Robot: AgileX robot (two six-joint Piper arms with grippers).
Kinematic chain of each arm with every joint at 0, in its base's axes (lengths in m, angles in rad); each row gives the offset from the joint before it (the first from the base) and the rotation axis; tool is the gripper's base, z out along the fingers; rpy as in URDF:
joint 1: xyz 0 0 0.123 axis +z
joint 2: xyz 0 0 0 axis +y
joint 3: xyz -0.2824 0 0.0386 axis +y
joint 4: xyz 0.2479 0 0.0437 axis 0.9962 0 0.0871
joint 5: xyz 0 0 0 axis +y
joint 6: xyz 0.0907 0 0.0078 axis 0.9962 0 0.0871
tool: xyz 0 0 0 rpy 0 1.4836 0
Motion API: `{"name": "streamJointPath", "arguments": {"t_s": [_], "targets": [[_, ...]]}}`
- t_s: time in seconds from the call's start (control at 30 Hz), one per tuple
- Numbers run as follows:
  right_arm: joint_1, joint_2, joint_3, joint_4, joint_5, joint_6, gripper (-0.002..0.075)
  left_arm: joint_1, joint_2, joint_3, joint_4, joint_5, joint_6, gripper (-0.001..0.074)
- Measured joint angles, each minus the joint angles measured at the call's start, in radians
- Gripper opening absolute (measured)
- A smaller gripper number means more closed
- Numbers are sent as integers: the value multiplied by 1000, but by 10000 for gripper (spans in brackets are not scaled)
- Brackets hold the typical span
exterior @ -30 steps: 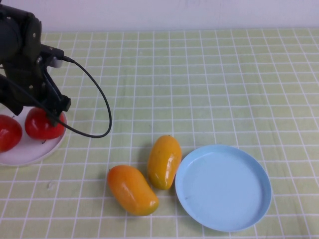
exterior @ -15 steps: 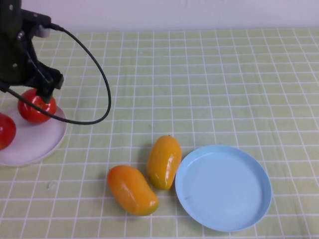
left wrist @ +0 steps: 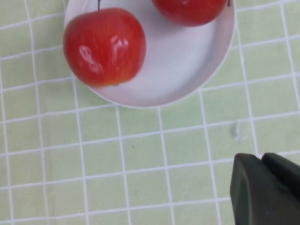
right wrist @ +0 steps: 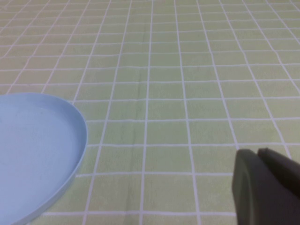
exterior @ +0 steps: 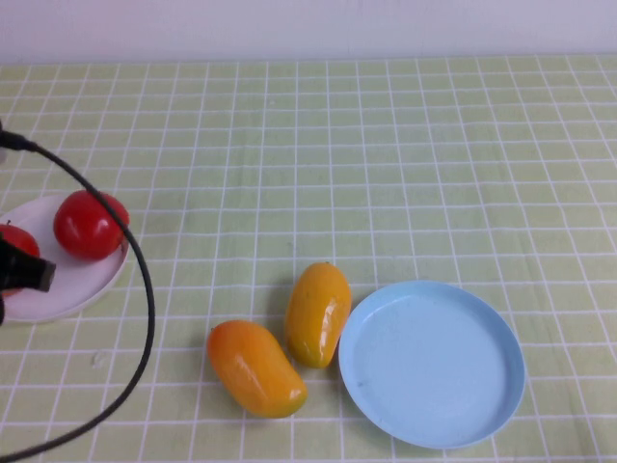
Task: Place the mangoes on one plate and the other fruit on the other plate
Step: Put another type of fruit in the right plate
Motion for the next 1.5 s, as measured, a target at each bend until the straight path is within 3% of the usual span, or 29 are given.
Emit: {"name": "streamJointPath", "arguments": {"t_s": [0.47, 0.8, 1.0, 1.2, 1.37, 1.5], "targets": [[0, 0, 0, 0, 0, 0, -18, 0, -495, 451, -173, -319, -27, 1], [0, 0, 0, 0, 0, 0, -18, 0, -578, 496, -143, -377, -37, 1], [0, 0, 0, 0, 0, 0, -18, 0, -670, 576, -148, -633, -29, 1], [0, 0, 0, 0, 0, 0, -18, 75, -949, 776, -242, -853, 103, 1], [0, 0, 0, 0, 0, 0, -18, 142, -1163, 903, -261, -868, 134, 1], [0, -1, 0, 0, -2, 0, -18, 151, -1181, 968, -264, -858, 136, 1]]}}
